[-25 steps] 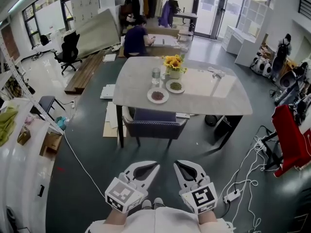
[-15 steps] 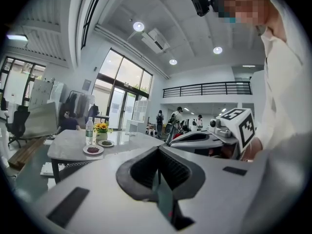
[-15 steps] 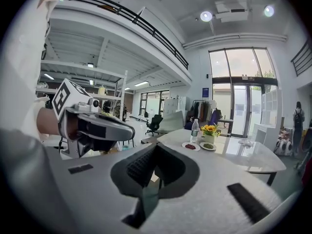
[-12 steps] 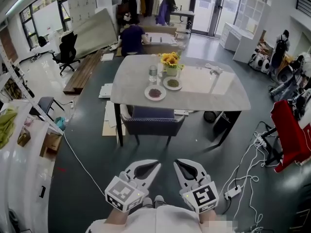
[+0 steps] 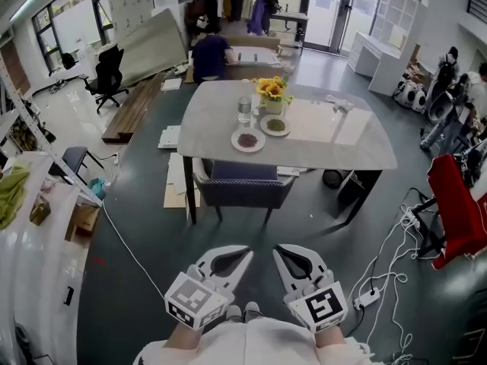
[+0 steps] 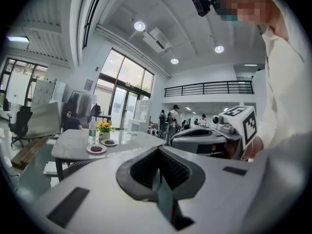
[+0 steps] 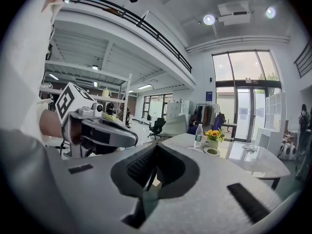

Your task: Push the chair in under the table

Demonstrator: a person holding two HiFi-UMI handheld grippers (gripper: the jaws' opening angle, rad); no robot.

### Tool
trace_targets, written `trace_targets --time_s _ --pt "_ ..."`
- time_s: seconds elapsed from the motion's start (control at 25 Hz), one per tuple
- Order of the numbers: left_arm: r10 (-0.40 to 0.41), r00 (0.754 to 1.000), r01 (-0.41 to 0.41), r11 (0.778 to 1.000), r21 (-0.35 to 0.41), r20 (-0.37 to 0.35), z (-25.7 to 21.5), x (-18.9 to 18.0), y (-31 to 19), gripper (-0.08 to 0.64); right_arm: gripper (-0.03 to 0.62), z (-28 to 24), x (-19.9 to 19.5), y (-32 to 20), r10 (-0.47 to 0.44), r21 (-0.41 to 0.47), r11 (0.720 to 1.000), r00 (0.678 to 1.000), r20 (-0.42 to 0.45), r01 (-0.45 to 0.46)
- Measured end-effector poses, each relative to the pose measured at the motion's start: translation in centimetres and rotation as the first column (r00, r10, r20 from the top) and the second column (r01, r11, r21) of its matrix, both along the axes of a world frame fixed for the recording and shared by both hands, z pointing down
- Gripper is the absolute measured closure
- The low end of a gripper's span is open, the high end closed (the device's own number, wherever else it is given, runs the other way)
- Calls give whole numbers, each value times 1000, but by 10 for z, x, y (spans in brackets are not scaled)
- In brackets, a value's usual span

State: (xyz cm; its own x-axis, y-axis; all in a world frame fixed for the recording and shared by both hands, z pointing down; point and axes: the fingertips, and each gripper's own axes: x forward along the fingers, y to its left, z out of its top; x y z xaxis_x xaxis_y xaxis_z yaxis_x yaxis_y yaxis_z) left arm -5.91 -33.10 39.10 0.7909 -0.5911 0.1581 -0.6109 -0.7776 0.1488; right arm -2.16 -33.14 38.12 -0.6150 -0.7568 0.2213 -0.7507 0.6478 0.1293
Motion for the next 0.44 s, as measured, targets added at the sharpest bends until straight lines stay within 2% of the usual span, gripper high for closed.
trace_targets --time_s 0.16,0.32,0.44 --pt "-9 1000 9 1000 4 -13 -5 -6 -3 546 591 -5 -6 1 -27 16 1000 1000 -3 27" --pt "-4 997 2 1000 -29 -73 -8 -9 -4 546 591 -6 -11 1 -40 19 999 999 -10 40" --pt "1 998 -3 1000 -30 -68 -8 -8 -4 546 591 -5 -11 -1 -35 15 999 999 -11 35"
